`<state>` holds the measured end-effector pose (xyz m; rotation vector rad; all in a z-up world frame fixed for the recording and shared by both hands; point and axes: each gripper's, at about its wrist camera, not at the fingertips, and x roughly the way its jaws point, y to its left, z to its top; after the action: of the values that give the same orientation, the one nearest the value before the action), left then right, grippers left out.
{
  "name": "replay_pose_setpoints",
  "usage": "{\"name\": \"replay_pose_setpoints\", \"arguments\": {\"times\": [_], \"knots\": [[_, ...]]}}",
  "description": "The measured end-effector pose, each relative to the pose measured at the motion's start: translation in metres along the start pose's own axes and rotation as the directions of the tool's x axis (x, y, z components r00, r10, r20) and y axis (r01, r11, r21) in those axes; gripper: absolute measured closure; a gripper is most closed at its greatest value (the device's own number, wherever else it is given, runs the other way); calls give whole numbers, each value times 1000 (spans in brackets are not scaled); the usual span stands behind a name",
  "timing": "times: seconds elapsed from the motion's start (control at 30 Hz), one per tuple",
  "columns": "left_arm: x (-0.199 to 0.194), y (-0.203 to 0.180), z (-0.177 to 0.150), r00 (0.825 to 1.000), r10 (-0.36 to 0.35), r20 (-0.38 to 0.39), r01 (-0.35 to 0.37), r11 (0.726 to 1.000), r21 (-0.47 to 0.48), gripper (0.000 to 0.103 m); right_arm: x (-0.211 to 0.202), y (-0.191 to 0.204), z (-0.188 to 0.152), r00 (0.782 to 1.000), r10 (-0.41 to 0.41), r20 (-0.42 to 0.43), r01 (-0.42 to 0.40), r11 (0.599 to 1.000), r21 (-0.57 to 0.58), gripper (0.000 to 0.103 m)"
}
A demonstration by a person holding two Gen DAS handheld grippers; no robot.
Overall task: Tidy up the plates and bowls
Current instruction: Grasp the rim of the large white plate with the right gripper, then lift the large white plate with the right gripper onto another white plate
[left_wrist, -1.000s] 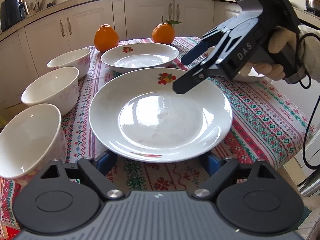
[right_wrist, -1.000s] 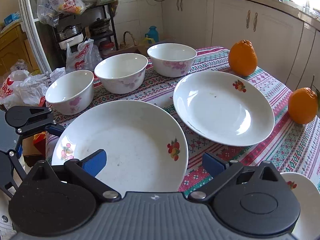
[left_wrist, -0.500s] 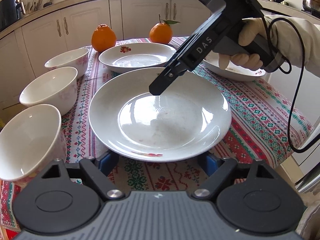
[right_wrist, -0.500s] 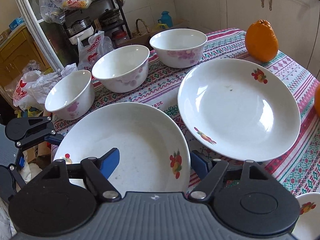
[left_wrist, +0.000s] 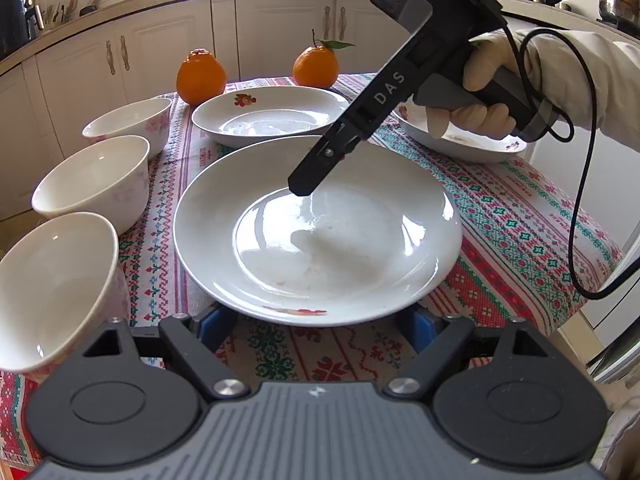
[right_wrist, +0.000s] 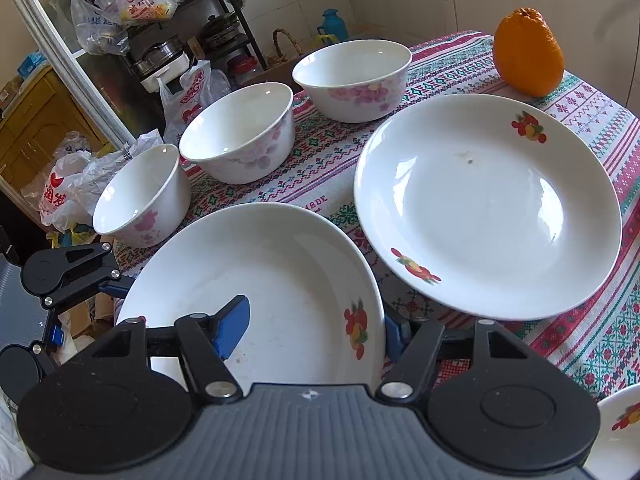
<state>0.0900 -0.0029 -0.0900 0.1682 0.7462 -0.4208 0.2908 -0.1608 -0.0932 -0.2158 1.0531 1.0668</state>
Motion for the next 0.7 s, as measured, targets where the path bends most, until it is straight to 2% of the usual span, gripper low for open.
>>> {"name": "replay_pose_setpoints", "arguments": {"times": [0.43, 0.7], "knots": [[-2, -1, 12, 999, -31, -31, 32, 998, 60, 19, -23, 8, -6, 999, -26, 30, 26, 1000, 11, 30], [-5, -7, 32, 998, -63, -10, 63, 990, 125, 19, -46, 2, -16, 995, -73, 73, 70, 996, 46, 30]]}}
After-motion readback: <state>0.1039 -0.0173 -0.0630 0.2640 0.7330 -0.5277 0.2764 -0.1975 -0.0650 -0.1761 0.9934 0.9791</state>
